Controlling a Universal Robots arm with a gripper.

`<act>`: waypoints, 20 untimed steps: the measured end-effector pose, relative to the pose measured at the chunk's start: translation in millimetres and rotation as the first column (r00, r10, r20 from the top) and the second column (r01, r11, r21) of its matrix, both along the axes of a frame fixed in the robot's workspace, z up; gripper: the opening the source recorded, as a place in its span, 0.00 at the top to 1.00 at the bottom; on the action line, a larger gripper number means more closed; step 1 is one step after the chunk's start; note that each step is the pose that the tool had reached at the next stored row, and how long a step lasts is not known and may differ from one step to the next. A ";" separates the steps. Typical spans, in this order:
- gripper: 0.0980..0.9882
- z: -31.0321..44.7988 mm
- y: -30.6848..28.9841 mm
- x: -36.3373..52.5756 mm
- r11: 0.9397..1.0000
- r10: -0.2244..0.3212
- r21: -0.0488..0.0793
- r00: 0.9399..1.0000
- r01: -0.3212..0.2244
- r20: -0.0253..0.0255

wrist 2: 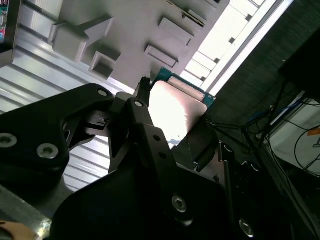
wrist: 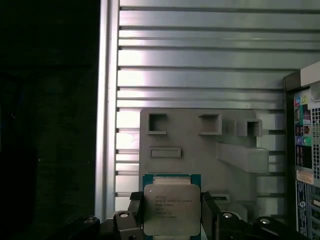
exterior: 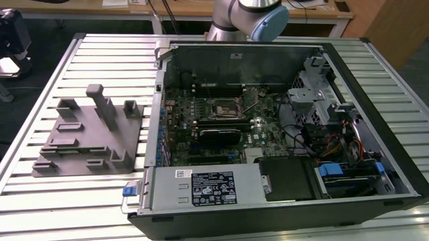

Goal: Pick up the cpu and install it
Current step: 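Pick up the cpu and move it towards the insertion slot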

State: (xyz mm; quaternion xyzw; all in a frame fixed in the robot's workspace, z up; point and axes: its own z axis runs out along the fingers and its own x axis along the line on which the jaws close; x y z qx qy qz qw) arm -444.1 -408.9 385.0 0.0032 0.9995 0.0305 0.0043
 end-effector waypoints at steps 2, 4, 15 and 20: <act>0.50 2.7 0.0 0.0 1.000 0.000 0.000 1.000 0.000 0.000; 0.50 5.3 0.0 0.0 1.000 0.000 0.000 1.000 0.000 0.000; 0.50 19.6 0.0 0.0 1.000 0.000 0.001 1.000 0.000 0.000; 0.50 24.1 0.0 0.0 1.000 0.000 0.001 1.000 0.000 0.000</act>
